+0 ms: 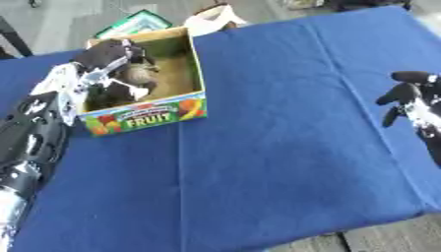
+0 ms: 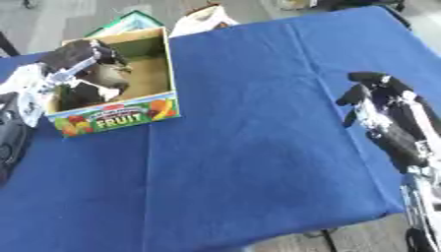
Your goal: Pick up objects on the table and place them in the box.
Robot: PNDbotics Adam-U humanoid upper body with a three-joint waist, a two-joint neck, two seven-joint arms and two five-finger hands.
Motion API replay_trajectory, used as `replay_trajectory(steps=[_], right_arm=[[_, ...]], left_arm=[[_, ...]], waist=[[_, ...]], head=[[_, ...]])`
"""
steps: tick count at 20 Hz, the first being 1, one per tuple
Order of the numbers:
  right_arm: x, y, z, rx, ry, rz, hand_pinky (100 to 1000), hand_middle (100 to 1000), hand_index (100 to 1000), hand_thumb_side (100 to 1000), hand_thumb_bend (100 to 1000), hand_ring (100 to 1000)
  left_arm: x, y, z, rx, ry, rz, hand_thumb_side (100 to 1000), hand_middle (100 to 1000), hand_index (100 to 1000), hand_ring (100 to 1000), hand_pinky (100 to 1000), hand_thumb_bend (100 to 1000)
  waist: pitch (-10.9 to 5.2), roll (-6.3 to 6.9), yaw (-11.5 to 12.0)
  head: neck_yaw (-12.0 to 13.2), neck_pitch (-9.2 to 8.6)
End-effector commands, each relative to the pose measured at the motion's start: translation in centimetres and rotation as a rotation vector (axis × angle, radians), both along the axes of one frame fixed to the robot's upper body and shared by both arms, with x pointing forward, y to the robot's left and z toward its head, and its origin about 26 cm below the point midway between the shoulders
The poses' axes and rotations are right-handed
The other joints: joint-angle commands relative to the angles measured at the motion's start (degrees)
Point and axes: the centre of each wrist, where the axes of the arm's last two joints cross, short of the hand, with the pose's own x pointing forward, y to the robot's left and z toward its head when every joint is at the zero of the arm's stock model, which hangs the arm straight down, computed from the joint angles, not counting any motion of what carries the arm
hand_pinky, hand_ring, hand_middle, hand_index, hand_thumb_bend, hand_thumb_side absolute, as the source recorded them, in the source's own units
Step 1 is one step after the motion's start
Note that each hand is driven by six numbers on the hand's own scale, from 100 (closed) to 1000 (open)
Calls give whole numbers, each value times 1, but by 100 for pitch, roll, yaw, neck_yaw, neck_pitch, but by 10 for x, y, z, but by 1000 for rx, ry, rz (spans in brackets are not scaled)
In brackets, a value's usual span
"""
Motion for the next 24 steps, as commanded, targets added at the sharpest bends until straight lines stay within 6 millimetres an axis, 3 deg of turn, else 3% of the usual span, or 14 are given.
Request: replay_trajectory(steps=[1,3,8,11,18,24], right_arm=[[0,0,7,-5,-24,5,369,523,761,424,100,603],[0,-1,7,-4,-23,3,369,523,761,424,100,603],[0,-2,5,-3,-19,-1,369,522,761,424,100,603],[-1,-2,4,-2,-17,-3,369,522,761,425,100,603],[-1,-4,2,6,-10,-13,370,522,761,427,100,603],[-2,-6,0,14,-8,-25,371,522,761,415,100,603]], left_arm=[[-1,7,18,-8,-34,0,316,621,772,656,670,372],[-2,9,21,-33,-42,-3,288,666,795,706,729,380],[-5,11,40,-168,-134,-44,384,723,816,753,793,307],[-10,10,53,-231,-175,-78,366,747,822,768,812,291],[-30,11,82,-418,-265,-158,254,726,819,733,770,174],[-61,24,92,-603,-281,-210,272,681,808,682,709,100]], waist=[[-108,-47,26],[-117,-56,47],[-146,-75,101],[-165,-91,141],[-221,-151,334],[-249,-225,563]], head=[[-32,-52],[-40,-46],[-76,-29],[-95,-15],[-172,12],[-252,27]])
